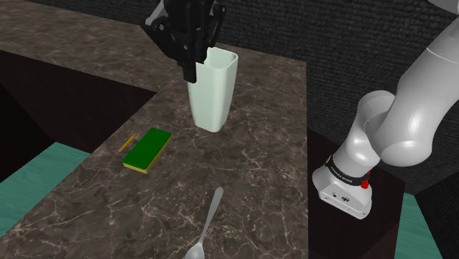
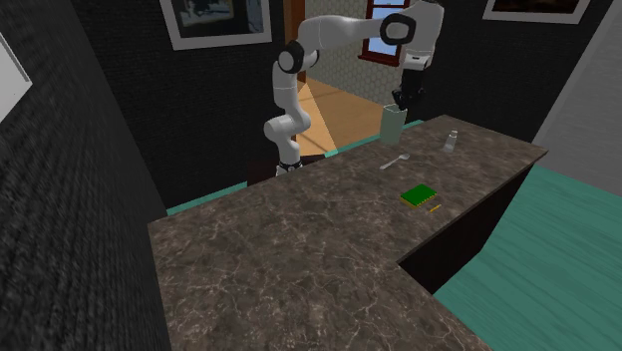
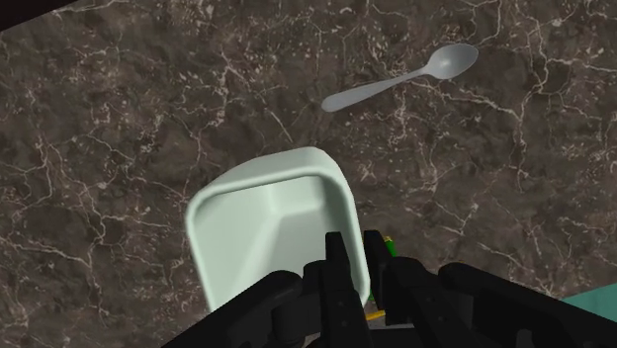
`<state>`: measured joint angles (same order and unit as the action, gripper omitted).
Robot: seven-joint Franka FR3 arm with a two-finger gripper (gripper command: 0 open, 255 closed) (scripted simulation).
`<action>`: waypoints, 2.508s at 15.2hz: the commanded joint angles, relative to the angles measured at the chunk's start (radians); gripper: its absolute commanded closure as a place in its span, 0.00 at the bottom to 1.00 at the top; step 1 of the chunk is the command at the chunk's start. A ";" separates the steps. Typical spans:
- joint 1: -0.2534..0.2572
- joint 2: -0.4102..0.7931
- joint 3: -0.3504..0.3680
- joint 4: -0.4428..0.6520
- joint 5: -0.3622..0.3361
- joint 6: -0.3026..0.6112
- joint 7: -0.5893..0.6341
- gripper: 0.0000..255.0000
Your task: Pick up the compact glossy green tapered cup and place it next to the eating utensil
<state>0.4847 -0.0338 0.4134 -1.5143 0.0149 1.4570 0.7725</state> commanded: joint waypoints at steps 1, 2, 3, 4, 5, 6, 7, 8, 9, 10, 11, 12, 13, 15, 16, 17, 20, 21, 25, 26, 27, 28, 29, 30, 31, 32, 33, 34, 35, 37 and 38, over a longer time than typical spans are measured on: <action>0.000 -0.011 0.000 -0.038 0.004 0.029 0.000 1.00; 0.000 -0.016 -0.001 -0.058 0.006 0.044 -0.002 1.00; -0.001 -0.021 -0.002 -0.077 0.008 0.059 -0.003 1.00; -0.001 -0.025 -0.002 -0.095 0.010 0.073 -0.005 1.00; -0.001 -0.029 -0.003 -0.114 0.011 0.088 -0.006 1.00; -0.002 -0.033 -0.003 -0.132 0.013 0.102 -0.007 1.00; -0.002 -0.037 -0.004 -0.149 0.014 0.116 -0.008 1.00; -0.002 -0.040 -0.004 -0.166 0.015 0.130 -0.009 1.00; -0.002 -0.043 -0.004 -0.183 0.017 0.144 -0.010 1.00; -0.002 -0.046 -0.005 -0.200 0.018 0.158 -0.011 1.00; -0.002 -0.048 -0.005 -0.216 0.019 0.172 -0.012 1.00; -0.002 -0.051 -0.005 -0.232 0.020 0.186 -0.013 1.00; -0.002 -0.053 -0.005 -0.247 0.020 0.200 -0.013 1.00; -0.002 -0.056 -0.005 -0.277 0.022 0.227 -0.014 1.00; -0.002 -0.057 -0.005 -0.292 0.022 0.240 -0.015 1.00; -0.002 -0.058 -0.005 -0.307 0.023 0.254 -0.015 1.00; -0.001 -0.059 -0.004 -0.348 0.024 0.295 -0.016 1.00; -0.001 -0.059 -0.004 -0.362 0.024 0.308 -0.016 1.00; 0.000 -0.057 -0.003 -0.413 0.023 0.361 -0.016 1.00; 0.000 -0.055 -0.002 -0.425 0.023 0.375 -0.015 1.00; 0.000 -0.054 -0.002 -0.437 0.023 0.388 -0.015 1.00; 0.001 -0.052 -0.001 -0.449 0.022 0.401 -0.015 1.00; 0.001 -0.050 -0.001 -0.460 0.021 0.415 -0.014 1.00; 0.001 -0.049 -0.001 -0.468 0.021 0.424 -0.014 1.00; 0.001 -0.049 -0.001 -0.468 0.021 0.424 -0.014 1.00; 0.001 -0.049 -0.001 -0.468 0.021 0.424 -0.014 1.00; 0.001 -0.049 -0.001 -0.468 0.021 0.424 -0.014 1.00; 0.001 -0.049 -0.001 -0.468 0.021 0.424 -0.014 1.00; 0.001 -0.049 -0.001 -0.468 0.021 0.424 -0.014 1.00; 0.001 -0.049 -0.001 -0.468 0.021 0.424 -0.014 1.00; 0.001 -0.049 -0.001 -0.468 0.021 0.424 -0.014 0.00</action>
<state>0.4857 -0.0827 0.4128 -1.9823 0.0359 1.8805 0.7587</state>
